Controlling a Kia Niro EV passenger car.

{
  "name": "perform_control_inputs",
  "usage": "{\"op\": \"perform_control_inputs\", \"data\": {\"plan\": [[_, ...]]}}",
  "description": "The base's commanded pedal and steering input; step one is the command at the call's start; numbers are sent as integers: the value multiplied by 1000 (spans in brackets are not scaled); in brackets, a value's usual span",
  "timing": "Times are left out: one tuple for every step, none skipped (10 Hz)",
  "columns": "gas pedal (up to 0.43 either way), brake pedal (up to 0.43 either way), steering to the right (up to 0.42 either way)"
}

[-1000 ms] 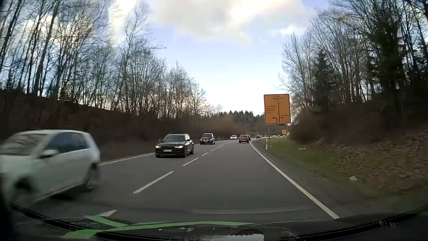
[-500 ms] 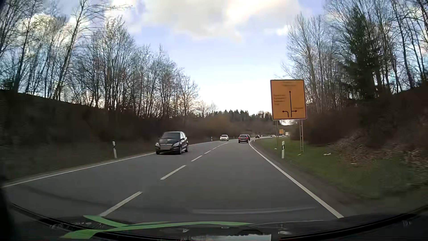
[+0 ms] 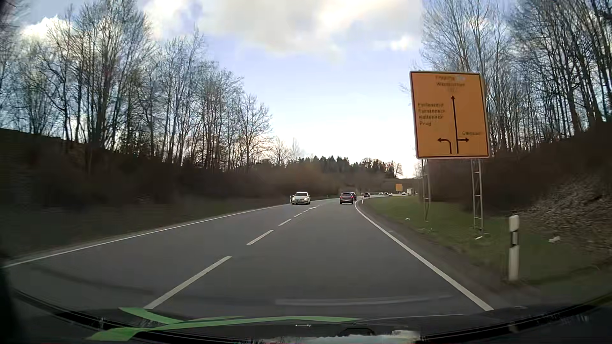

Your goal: Follow the waypoints while adhering to traffic rules and regulations

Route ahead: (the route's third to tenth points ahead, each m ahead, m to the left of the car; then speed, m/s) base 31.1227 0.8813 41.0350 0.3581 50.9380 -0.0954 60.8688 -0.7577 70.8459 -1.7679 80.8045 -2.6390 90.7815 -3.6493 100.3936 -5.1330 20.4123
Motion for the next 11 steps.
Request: {"op": "perform_control_inputs", "data": {"plan": [[189, 0, 9], [189, 0, 8], [189, 0, 8], [189, 0, 8], [189, 0, 7], [189, 0, 6], [189, 0, 6], [189, 0, 6], [189, 0, 6], [189, 0, 5], [189, 0, 6]]}}
